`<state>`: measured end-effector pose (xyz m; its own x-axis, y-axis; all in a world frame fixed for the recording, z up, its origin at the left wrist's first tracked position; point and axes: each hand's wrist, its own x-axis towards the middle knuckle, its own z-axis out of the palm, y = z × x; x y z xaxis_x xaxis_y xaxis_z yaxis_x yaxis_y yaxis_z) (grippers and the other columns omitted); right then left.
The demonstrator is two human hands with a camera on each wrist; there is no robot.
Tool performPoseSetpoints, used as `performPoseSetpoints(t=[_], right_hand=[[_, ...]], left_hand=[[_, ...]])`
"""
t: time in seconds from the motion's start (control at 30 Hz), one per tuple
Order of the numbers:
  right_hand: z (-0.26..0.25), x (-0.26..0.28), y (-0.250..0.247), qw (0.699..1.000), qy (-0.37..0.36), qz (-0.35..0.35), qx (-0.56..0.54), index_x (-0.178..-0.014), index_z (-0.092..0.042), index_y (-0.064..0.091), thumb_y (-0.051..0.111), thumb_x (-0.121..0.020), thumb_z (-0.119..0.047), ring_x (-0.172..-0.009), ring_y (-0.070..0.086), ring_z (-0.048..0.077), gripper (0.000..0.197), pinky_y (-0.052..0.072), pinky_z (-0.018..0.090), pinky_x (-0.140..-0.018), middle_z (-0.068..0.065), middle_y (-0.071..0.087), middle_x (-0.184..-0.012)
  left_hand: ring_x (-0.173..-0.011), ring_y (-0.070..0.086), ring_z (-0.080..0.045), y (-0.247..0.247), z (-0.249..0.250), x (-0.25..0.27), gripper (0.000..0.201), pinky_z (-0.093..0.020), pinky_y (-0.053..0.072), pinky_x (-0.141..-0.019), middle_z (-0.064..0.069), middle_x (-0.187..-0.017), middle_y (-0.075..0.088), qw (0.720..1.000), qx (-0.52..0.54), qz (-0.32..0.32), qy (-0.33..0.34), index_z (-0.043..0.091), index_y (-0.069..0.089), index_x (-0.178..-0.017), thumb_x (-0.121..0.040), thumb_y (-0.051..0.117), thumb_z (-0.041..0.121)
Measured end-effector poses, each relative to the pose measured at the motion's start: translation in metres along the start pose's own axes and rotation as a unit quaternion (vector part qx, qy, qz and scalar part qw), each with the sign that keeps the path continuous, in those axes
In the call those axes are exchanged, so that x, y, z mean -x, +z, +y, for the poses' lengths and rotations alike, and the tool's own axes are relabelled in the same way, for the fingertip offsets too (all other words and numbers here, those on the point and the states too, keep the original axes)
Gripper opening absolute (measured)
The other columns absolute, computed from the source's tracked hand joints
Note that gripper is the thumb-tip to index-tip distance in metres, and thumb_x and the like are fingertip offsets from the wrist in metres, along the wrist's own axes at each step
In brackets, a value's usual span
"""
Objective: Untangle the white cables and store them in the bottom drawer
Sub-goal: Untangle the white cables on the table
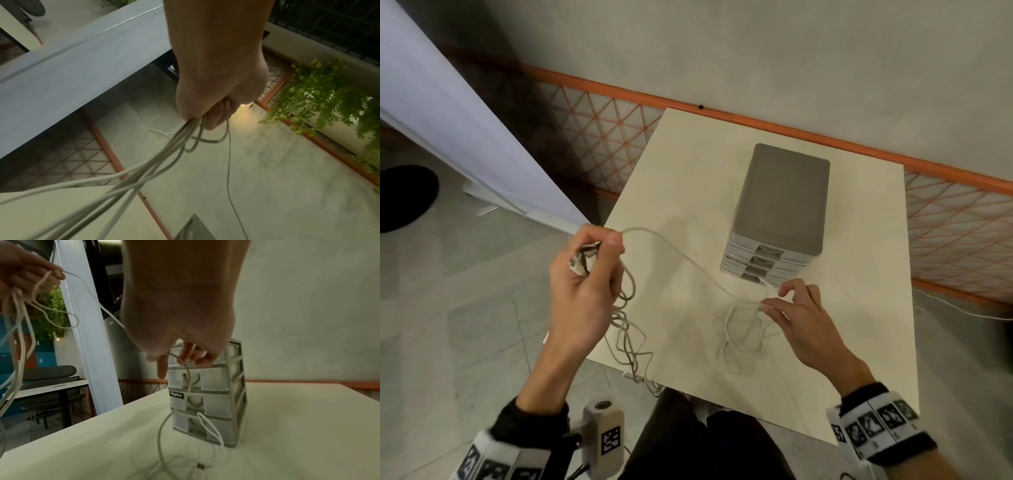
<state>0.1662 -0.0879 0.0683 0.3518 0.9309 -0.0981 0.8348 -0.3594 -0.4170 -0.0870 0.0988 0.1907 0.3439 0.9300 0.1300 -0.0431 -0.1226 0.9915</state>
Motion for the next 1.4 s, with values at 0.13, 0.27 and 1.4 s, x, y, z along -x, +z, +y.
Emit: performPoseSetpoints(t=[0.13, 0.27, 1.4], right_hand=[[-0.028, -0.009, -0.015, 0.998, -0.026, 0.001, -0.061, -0.123, -0.017, 0.068, 0.054, -0.098, -0.032, -0.08, 0.045, 0.011, 0.033, 0.045, 0.026, -0.07, -0.008, 0.041, -0.09], [-0.07, -0.014, -0.021, 0.979, -0.051, -0.023, -0.197, -0.114, -0.016, 0.069, 0.062, -0.096, -0.026, -0.071, 0.048, 0.008, 0.022, 0.039, 0.017, -0.069, -0.014, 0.046, -0.08], [-0.147, -0.02, 0.078, 0.964, -0.06, -0.178, -0.187, -0.117, -0.023, 0.06, 0.051, -0.098, -0.028, -0.085, 0.062, 0.013, 0.021, 0.051, 0.029, -0.076, -0.006, 0.068, -0.091]], left_hand=[[-0.046, 0.035, -0.008, 0.012, -0.009, 0.008, 0.022, -0.023, 0.032, -0.047, 0.004, -0.051, 0.045, 0.991, -0.106, -0.077, -0.003, 0.02, 0.058, -0.074, -0.096, 0.058, 0.024], [-0.048, 0.036, -0.008, 0.01, -0.005, 0.02, 0.023, -0.02, 0.031, -0.047, -0.012, -0.06, 0.049, 0.984, -0.145, -0.105, -0.019, 0.009, 0.06, -0.075, -0.097, 0.063, 0.014], [-0.053, 0.046, -0.002, 0.003, -0.058, 0.077, 0.03, -0.017, 0.036, -0.056, 0.015, -0.054, 0.053, 0.982, -0.124, -0.041, -0.133, 0.007, 0.058, -0.073, -0.097, 0.064, 0.023]])
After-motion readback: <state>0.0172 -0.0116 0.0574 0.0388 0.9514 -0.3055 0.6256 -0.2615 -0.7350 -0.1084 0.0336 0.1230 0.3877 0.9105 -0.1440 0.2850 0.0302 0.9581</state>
